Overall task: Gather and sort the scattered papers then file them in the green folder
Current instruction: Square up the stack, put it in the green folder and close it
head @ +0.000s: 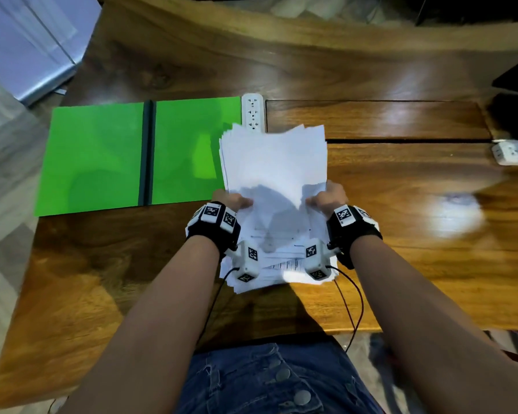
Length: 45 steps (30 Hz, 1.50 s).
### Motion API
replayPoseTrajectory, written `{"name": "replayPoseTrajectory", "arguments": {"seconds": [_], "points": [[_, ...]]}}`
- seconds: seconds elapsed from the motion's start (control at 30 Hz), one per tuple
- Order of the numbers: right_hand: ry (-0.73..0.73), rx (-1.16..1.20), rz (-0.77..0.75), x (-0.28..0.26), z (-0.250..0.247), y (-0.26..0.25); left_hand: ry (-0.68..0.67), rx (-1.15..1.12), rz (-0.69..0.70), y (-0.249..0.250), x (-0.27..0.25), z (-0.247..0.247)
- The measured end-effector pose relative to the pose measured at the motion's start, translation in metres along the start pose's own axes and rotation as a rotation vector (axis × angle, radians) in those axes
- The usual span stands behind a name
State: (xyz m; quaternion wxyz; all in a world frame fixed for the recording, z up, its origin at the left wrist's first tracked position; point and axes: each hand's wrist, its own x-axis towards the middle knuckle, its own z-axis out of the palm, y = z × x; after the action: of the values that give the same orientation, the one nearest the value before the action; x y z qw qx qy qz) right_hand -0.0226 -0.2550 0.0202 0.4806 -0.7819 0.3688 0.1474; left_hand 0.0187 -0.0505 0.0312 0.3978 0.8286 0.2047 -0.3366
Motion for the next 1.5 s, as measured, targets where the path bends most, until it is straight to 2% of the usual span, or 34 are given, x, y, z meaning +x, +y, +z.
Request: {"name": "replayPoseTrajectory", "arguments": {"seconds": [0.07,0.13,0.23,0.33,0.47,0.63,0.73,0.93,1.17,1.23,1.3,1.43,1.5], "points": [[0.071,0.128,-0.146,-0.002,-0.023,-0.014,0.1,-0.261,0.141,0.019,-0.003,0.005],[0.136,0.239,-0.313,-0.004,-0.047,-0.031,0.184,-0.413,0.31,0.043,-0.015,0.007],[0.209,0.381,-0.443,-0.009,-0.082,-0.055,0.279,-0.425,0.547,0.082,-0.037,0.01],[0.237,0.48,-0.509,-0.01,-0.097,-0.061,0.362,-0.453,0.646,0.094,-0.041,0.015],[0.131,0.596,-0.577,-0.006,-0.105,-0.048,0.351,-0.576,0.679,0.1,-0.047,0.022],[0.04,0.784,-0.486,-0.004,-0.1,-0.032,0.235,-0.743,0.733,0.085,-0.039,0.037],[0.04,0.806,-0.453,-0.001,-0.094,-0.031,0.187,-0.81,0.695,0.078,-0.033,0.049],[0.073,0.816,-0.466,0.004,-0.085,-0.032,0.19,-0.9,0.626,0.072,-0.016,0.056],[0.137,0.764,-0.498,0.002,-0.074,-0.028,0.195,-0.906,0.563,0.064,-0.009,0.06],[0.187,0.734,-0.588,-0.002,-0.085,-0.032,0.197,-0.859,0.573,0.06,-0.011,0.057],[0.21,0.642,-0.757,-0.008,-0.108,-0.049,0.195,-0.816,0.596,0.057,-0.01,0.053],[0.37,0.11,-1.149,-0.03,-0.154,-0.104,0.171,-0.723,0.673,0.066,-0.013,0.037],[0.296,-0.275,-1.182,-0.04,-0.164,-0.128,0.174,-0.7,0.705,0.074,-0.017,0.03]]}}
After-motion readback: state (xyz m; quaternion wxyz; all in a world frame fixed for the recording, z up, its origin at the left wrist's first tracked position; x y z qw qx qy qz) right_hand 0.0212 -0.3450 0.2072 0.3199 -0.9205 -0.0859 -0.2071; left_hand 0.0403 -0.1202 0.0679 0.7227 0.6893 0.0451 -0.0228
